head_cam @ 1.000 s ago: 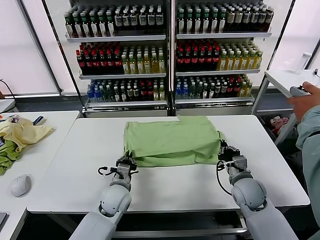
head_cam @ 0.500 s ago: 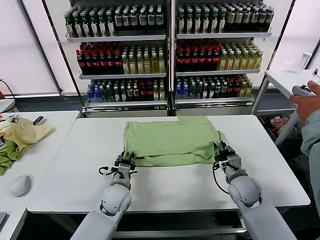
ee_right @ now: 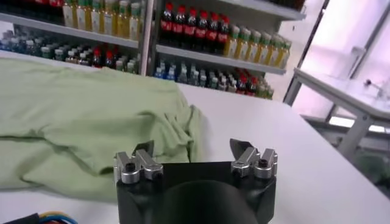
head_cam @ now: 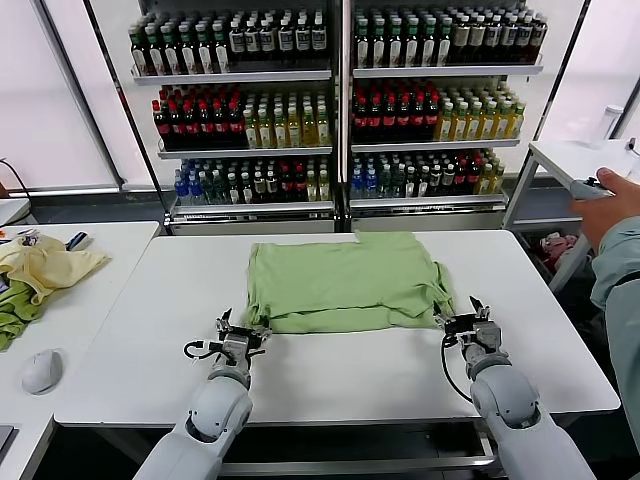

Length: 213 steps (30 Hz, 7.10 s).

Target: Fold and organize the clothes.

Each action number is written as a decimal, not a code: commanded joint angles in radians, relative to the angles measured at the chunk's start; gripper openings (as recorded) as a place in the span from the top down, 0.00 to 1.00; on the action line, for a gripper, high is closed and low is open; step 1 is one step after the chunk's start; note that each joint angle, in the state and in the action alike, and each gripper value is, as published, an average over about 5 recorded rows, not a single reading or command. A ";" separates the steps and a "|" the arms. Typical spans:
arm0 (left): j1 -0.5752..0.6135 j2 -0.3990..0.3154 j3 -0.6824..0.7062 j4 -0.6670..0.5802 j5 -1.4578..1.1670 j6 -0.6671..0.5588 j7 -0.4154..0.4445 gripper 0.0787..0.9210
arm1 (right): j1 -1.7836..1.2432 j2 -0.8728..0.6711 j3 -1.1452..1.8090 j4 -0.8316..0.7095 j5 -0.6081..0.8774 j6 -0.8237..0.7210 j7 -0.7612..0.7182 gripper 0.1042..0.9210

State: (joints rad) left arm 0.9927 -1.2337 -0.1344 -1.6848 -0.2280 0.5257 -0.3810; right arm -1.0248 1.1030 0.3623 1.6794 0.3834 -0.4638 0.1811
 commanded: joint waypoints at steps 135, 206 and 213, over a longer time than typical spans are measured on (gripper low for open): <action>-0.297 0.112 0.108 0.222 -0.418 0.055 0.006 0.12 | 0.615 0.209 -0.251 -0.677 0.080 -0.111 -0.050 0.12; 0.165 0.283 -0.069 -0.339 -0.492 0.021 0.035 0.98 | -0.161 -0.014 0.128 0.276 0.177 -0.114 -0.094 0.99; 0.195 0.283 -0.069 -0.337 -0.409 0.032 0.044 0.98 | -0.256 0.013 0.162 0.315 0.144 -0.113 -0.090 0.99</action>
State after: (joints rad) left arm 1.1053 -0.9593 -0.1930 -1.9768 -0.7285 0.5480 -0.3437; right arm -1.1064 1.1157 0.4530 1.8843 0.5461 -0.5777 0.0902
